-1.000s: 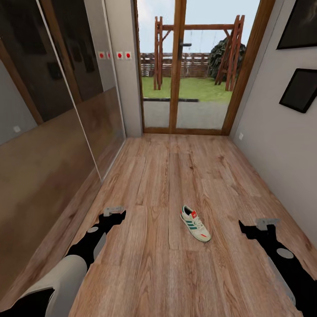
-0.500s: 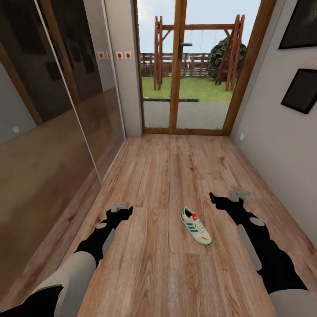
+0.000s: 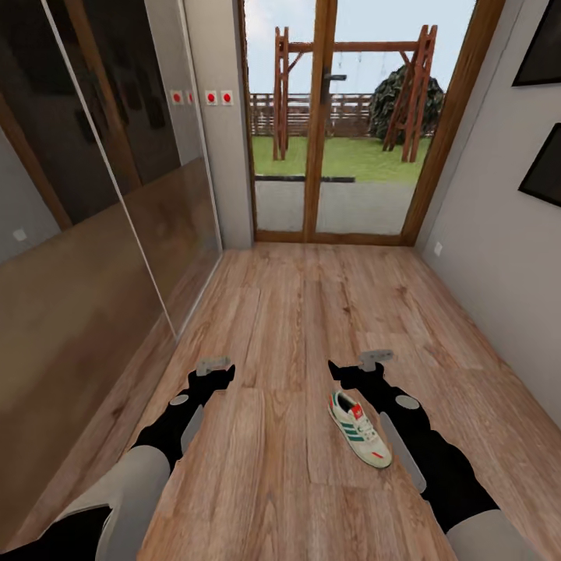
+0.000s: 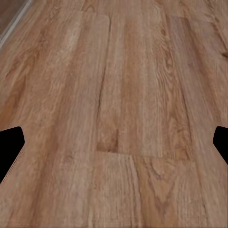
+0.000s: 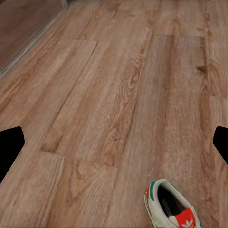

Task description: Pick up the two gym shoes and the two sandals from the corridor floor and place them onto the hallstand (shoe rack) in the corridor, making sure they are on the rack and not on the floor. Arrange them so the two gym shoes are next to each other and the two sandals are next to each other.

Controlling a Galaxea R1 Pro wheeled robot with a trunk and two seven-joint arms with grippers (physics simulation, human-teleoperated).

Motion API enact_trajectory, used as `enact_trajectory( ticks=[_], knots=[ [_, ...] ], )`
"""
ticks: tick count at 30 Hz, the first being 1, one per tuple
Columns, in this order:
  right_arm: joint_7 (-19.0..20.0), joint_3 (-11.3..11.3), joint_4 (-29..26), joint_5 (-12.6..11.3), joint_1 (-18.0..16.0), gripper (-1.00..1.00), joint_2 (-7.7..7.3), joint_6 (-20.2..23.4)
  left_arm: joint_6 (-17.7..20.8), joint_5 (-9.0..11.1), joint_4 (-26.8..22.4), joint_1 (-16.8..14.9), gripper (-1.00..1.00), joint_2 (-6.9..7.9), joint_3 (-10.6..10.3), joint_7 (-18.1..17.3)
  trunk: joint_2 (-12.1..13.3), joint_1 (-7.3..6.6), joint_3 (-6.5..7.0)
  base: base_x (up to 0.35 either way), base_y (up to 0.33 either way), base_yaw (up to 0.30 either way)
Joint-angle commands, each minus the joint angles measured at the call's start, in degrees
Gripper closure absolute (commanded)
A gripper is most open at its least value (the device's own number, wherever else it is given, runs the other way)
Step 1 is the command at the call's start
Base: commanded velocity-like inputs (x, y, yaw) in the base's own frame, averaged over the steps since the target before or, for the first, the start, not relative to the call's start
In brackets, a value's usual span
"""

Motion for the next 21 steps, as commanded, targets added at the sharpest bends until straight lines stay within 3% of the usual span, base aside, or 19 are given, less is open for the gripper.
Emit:
enact_trajectory(
  ticks=[1, 14, 21],
  knots=[
    [0.00, 0.11, -0.08, -0.25, -0.03, -1.00, -0.04, 0.27, -0.20, -0.62, 0.02, -0.03, -1.00, -0.05, 0.47, -0.36, -0.02, 0.02, -0.05, 0.330, 0.076, 0.000],
    [0.04, -0.02, 0.03, -0.27, -0.03, -1.00, -0.15, 0.32, -0.08, -0.67, -0.07, -0.18, -1.00, -0.17, 0.40, -0.42, -0.02, 0.02, -0.05, 0.290, 0.192, 0.000],
    [-0.09, -0.29, -0.92, -0.27, -0.03, -1.00, 0.30, 0.36, -0.17, -0.61, -1.81, -0.03, -1.00, -0.27, 0.14, -0.44, -0.02, 0.02, -0.05, 0.027, 0.015, 0.000]
  ],
)
